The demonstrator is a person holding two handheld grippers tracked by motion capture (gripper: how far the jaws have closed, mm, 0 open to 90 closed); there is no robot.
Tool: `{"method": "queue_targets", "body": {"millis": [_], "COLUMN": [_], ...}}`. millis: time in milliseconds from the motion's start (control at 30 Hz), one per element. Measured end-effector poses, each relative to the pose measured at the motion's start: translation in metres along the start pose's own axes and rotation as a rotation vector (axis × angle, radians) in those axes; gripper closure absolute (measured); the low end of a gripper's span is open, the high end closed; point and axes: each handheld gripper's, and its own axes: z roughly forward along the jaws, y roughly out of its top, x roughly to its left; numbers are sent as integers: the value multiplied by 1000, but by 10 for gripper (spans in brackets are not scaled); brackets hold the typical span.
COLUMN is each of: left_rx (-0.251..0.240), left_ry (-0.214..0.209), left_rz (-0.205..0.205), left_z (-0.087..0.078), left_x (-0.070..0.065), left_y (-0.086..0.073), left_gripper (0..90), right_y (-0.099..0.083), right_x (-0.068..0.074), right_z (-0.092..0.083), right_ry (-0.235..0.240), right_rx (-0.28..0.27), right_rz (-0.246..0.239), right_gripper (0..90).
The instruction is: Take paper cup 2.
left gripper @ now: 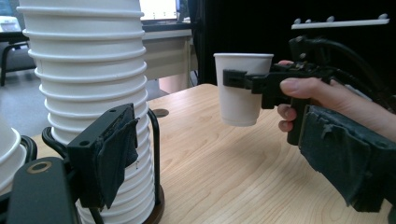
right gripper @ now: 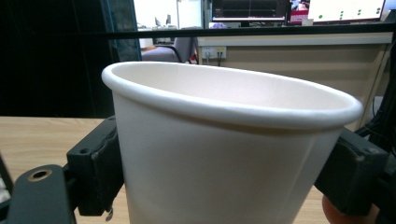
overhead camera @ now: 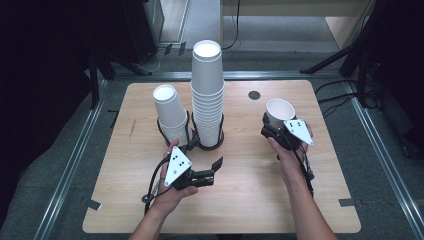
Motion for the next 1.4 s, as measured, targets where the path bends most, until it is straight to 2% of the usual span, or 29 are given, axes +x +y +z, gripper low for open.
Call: {"method": "queue_targets", "body": {"millis": [433,833,1100,1233,1400], "left_rx": [-8,-5,-2,-1,-1], "left_ry": [-2,1,1,-2,-1], "left_rz": [0,-8,-11,-9,-10], "left_z": [-1,-1,-1,-1,-1], "left_x": [0,3,3,2,3], "left_y": [0,0,-1,0,-1], "left_gripper": [119,121,121,121,121], "right_y": [-10,-23,-28,-30,-31], "right_x": [1,0,4,6,7], "right_z": [15,26,29,30,30], "right_ry": [-5,-18,-15,-42,-36], "right_rx": [15,56,84,102,101], "right_rz": [-24,-56,-64,-78,-79], "right_gripper": [143,144,141,137,136]}}
